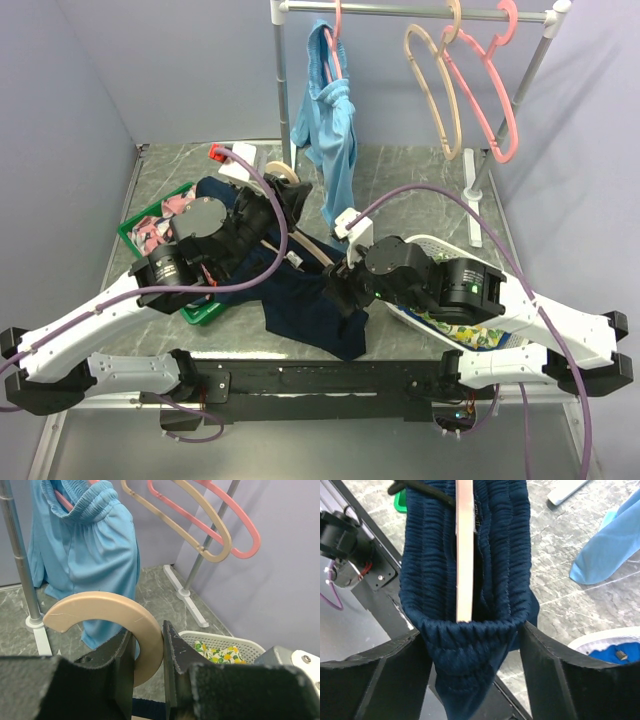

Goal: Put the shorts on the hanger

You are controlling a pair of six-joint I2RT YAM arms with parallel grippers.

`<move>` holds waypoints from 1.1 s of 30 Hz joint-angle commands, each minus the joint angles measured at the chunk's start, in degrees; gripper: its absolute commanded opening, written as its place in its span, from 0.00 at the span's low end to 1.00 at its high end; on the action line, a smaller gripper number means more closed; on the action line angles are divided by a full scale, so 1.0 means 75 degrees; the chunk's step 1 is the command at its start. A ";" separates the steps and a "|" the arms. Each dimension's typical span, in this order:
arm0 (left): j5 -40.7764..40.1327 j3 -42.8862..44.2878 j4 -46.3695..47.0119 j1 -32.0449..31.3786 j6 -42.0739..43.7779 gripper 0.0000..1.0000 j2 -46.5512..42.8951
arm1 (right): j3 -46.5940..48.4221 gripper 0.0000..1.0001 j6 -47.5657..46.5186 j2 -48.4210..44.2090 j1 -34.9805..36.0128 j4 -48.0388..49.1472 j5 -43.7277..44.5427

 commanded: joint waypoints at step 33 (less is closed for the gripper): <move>-0.0413 -0.0691 0.0680 0.0203 -0.0179 0.97 -0.0847 | 0.0032 0.00 0.2397 -0.2316 0.0164 -0.2152 0.1100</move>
